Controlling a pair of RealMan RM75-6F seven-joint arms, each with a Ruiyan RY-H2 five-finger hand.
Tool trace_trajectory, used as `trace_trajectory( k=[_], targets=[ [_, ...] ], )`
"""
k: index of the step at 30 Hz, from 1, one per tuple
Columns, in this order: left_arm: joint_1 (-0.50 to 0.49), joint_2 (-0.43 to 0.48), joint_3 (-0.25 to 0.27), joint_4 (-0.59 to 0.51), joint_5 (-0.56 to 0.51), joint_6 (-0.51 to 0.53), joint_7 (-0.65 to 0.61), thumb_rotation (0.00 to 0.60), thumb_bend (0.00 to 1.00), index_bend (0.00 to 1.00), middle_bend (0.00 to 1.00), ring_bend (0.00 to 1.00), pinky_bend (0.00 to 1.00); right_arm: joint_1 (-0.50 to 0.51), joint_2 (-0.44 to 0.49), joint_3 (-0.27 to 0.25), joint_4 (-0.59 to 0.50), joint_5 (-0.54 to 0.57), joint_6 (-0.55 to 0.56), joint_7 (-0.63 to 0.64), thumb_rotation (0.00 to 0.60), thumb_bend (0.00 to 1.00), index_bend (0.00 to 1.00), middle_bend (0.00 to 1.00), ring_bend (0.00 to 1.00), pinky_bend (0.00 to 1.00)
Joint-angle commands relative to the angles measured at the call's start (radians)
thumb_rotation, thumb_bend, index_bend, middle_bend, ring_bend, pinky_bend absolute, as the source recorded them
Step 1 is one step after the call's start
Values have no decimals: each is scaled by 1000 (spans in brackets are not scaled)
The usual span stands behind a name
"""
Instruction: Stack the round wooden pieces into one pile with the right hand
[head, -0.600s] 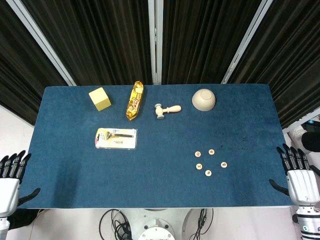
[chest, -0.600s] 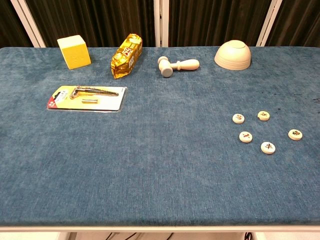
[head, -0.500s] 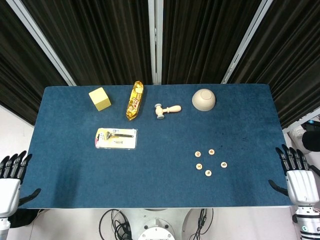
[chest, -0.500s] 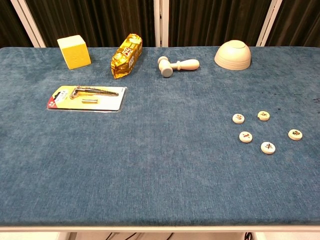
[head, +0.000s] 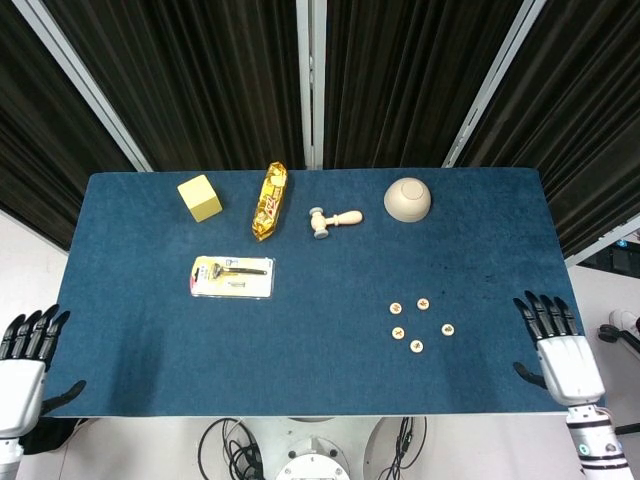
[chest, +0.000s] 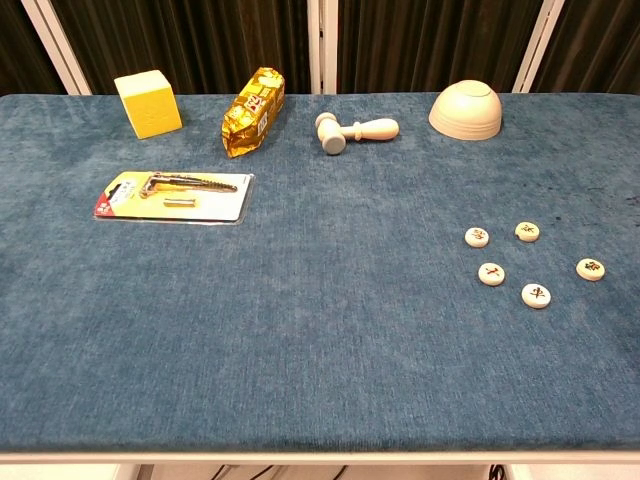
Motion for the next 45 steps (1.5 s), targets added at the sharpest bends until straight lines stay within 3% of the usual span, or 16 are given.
trace_trajectory(
  k=[1, 9, 16, 32, 45],
  targets=[
    [2, 1, 3, -3, 9, 6, 3, 600, 94, 25, 0, 0, 0, 91, -52, 22, -39, -35, -103, -94, 600, 48, 22, 0, 0, 0],
    [15, 4, 6, -6, 16, 27, 0, 600, 95, 25, 0, 0, 0, 239, -153, 98, -82, 19, -293, -253, 600, 73, 88, 0, 0, 0],
    [23, 10, 4, -2, 15, 41, -13, 600, 95, 25, 0, 0, 0, 311, -243, 115, -49, 85, -389, -351, 600, 78, 191, 0, 0, 0],
    [25, 14, 6, -3, 23, 41, -22, 600, 95, 25, 0, 0, 0, 346, -322, 105, 34, 186, -424, -399, 600, 94, 317, 0, 0, 0],
    [24, 14, 4, -3, 19, 36, -24, 600, 94, 25, 0, 0, 0, 361, -345, 77, 74, 168, -414, -348, 600, 128, 406, 2, 0, 0]
  ],
)
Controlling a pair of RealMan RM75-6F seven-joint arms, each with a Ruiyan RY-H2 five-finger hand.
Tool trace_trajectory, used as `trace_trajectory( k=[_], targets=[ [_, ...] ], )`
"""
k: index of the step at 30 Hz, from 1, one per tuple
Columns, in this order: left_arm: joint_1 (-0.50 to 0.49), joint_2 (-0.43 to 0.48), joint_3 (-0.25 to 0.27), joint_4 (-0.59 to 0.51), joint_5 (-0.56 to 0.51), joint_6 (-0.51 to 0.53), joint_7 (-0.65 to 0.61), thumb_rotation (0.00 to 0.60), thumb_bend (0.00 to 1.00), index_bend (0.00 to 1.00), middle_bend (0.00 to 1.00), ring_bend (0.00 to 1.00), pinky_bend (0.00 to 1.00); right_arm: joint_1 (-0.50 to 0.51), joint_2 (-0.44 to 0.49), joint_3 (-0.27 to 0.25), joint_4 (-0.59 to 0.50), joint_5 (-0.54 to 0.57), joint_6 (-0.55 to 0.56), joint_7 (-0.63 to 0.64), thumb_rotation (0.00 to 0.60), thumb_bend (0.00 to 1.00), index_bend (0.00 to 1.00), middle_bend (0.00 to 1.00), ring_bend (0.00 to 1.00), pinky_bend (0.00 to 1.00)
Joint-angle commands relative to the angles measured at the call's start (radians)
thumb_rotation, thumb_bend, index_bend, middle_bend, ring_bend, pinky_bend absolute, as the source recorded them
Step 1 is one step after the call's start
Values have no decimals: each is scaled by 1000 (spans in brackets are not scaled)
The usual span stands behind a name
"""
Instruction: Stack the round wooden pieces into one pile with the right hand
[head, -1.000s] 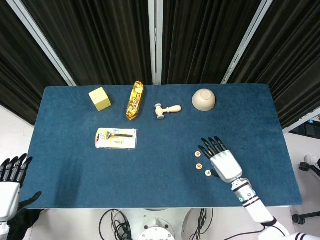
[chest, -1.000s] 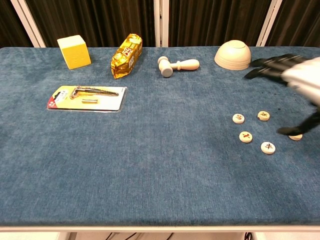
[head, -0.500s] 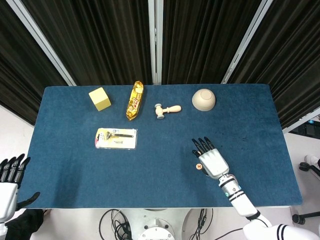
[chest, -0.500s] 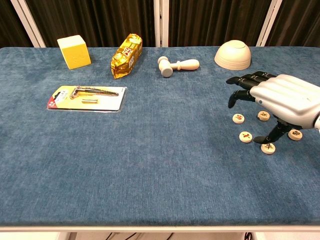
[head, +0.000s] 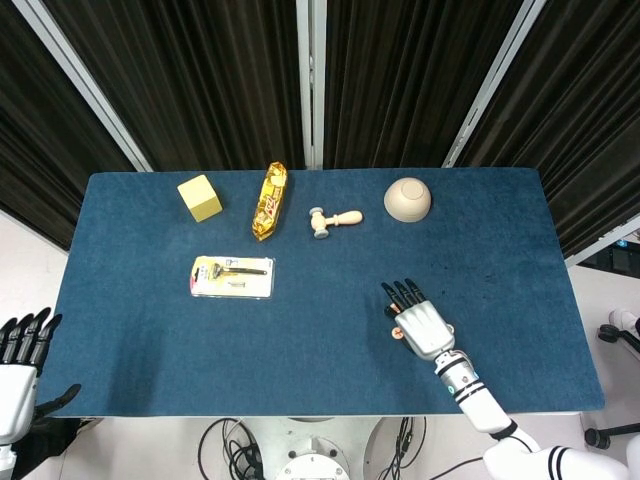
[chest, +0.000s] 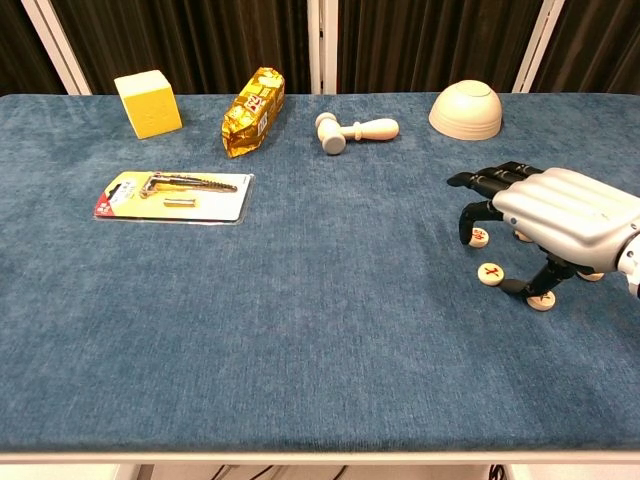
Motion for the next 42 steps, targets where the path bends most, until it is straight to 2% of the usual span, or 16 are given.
trace_trajectory(
  k=[1, 6, 18, 27, 36, 42],
  targets=[
    [1, 0, 0, 0, 0, 1, -2, 600, 95, 25, 0, 0, 0, 3, -2, -5, 5, -5, 5, 6, 600, 132, 414, 3, 0, 0],
    [1, 1, 0, 1, 2, 2, -5, 600, 95, 25, 0, 0, 0, 6, -3, -13, 7, -1, 2, 5, 600, 157, 459, 8, 0, 0],
    [0, 2, 0, 1, -2, -5, -10, 600, 95, 25, 0, 0, 0, 20, 5, -17, -8, 39, -25, -8, 600, 181, 467, 18, 0, 0],
    [-3, 3, 1, 1, -3, -10, -18, 600, 95, 25, 0, 0, 0, 19, 22, -16, -25, 31, 4, 13, 600, 213, 527, 22, 0, 0],
    [-3, 5, 4, -3, 1, -12, -18, 600, 95, 25, 0, 0, 0, -11, 121, -43, -120, -13, 58, 64, 600, 214, 530, 29, 0, 0],
    [-4, 4, 7, -9, 3, -19, -7, 600, 95, 25, 0, 0, 0, -18, 198, -77, -186, 36, 0, 46, 600, 215, 533, 26, 0, 0]
  ],
)
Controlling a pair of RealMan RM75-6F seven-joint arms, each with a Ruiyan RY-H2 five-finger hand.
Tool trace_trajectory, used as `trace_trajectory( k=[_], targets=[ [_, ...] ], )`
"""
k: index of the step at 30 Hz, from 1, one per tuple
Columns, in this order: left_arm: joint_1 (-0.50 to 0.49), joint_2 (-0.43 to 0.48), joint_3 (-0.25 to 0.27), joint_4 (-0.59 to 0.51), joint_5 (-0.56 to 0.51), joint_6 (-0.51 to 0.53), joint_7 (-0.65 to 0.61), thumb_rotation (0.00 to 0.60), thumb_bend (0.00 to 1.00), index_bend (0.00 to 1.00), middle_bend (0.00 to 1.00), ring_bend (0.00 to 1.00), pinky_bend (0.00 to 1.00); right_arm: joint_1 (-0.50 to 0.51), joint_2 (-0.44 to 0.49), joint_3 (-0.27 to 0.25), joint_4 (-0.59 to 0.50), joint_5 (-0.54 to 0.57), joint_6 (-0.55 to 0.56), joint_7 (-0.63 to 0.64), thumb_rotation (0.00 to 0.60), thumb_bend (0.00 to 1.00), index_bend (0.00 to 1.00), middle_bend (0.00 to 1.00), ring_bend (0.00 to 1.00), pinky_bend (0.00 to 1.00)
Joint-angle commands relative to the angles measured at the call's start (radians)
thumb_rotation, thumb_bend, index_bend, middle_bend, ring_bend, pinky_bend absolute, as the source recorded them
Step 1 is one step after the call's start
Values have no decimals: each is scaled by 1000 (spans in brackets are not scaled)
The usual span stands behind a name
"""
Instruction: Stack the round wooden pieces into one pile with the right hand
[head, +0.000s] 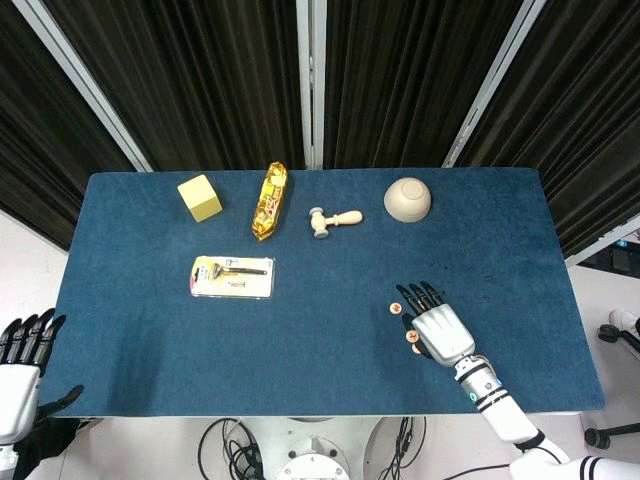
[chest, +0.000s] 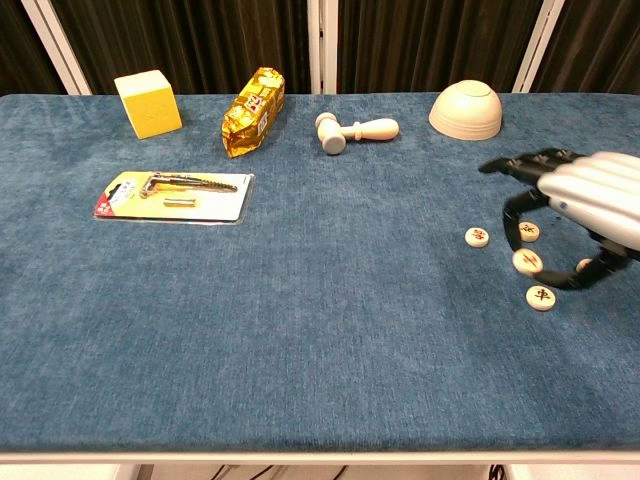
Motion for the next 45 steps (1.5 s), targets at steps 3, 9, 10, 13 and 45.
trace_trajectory(
  k=[3, 9, 10, 13, 45],
  targets=[
    [-1, -2, 0, -2, -1, -3, 5, 600, 95, 25, 0, 0, 0, -2, 50, -19, -52, 58, -47, -36, 600, 218, 531, 25, 0, 0],
    [-2, -2, -1, -2, -5, -6, 6, 600, 95, 25, 0, 0, 0, 5, 56, -21, -65, 87, -64, -63, 600, 222, 532, 25, 0, 0],
    [-2, -2, -1, -2, -5, -6, 6, 600, 95, 25, 0, 0, 0, 6, 56, -20, -65, 90, -65, -66, 600, 222, 533, 25, 0, 0],
    [-2, -1, -2, -1, -6, -5, 1, 600, 95, 25, 0, 0, 0, 9, 50, -18, -64, 96, -67, -72, 600, 222, 533, 25, 0, 0],
    [0, 6, 2, -1, 5, 2, -23, 600, 95, 25, 0, 0, 0, -77, 88, -25, -27, 11, 125, 81, 600, 159, 320, 0, 0, 0]
  ],
)
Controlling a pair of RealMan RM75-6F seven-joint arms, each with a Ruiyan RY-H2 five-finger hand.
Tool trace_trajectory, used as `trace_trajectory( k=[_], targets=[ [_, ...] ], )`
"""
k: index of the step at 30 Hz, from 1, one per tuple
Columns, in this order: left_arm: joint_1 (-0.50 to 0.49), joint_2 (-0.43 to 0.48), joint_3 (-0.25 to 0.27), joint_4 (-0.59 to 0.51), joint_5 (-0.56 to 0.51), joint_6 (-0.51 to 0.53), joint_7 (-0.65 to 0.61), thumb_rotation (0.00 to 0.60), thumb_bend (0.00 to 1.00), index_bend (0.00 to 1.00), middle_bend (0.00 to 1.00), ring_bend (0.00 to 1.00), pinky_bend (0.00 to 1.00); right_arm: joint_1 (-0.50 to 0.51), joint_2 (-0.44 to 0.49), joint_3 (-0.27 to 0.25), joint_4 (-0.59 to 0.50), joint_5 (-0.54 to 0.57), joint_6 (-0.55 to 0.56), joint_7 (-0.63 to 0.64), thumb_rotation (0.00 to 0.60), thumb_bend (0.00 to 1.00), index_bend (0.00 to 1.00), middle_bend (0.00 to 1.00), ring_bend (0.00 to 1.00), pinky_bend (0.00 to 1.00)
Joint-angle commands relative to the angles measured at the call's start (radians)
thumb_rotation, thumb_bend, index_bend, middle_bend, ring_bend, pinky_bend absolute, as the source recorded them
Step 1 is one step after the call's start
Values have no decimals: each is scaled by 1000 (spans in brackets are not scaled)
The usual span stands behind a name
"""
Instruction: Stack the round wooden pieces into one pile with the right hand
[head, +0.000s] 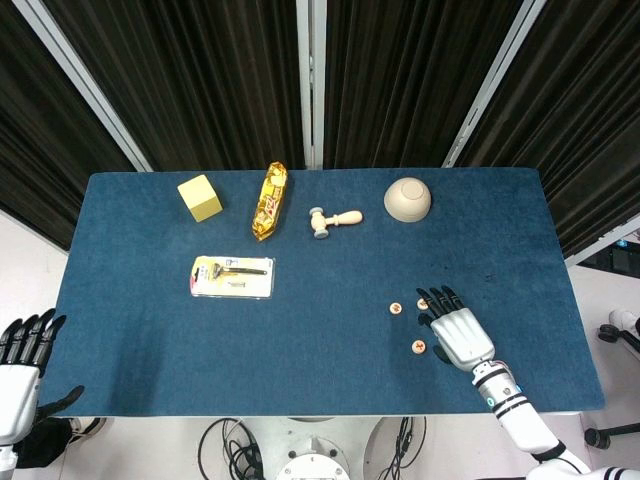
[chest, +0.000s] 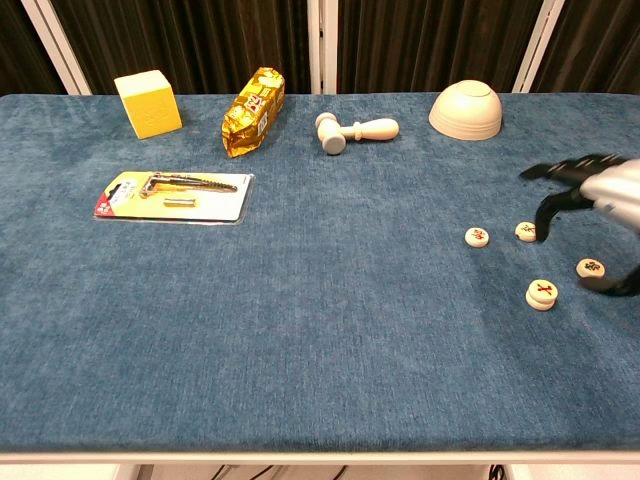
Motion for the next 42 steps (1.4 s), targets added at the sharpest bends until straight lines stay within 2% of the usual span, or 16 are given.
trace_trajectory(
  k=[1, 6, 15, 27, 34, 42],
  targets=[
    [-1, -1, 1, 0, 1, -2, 1, 600, 95, 25, 0, 0, 0, -61, -13, -5, 93, -60, 95, 138, 600, 154, 314, 0, 0, 0],
    [-3, -4, 2, -2, 1, -10, 11, 600, 94, 25, 0, 0, 0, -93, -69, -16, 249, -88, 115, 265, 600, 141, 296, 0, 0, 0],
    [0, -4, 0, -6, 0, -1, 14, 600, 95, 25, 0, 0, 0, -94, -135, -13, 368, -107, 85, 342, 600, 141, 326, 0, 0, 0],
    [4, 3, -1, 0, -1, 10, -12, 600, 95, 25, 0, 0, 0, -86, -167, 7, 395, -97, 53, 329, 600, 244, 366, 0, 0, 0],
    [4, 1, 0, -1, 3, 11, -7, 600, 95, 25, 0, 0, 0, -79, -164, 14, 391, -80, 19, 310, 600, 266, 371, 0, 0, 0],
    [3, 0, -1, -2, 0, 6, -1, 600, 94, 25, 0, 0, 0, -74, -165, 22, 388, -76, 9, 302, 600, 312, 429, 5, 0, 0]
  ],
)
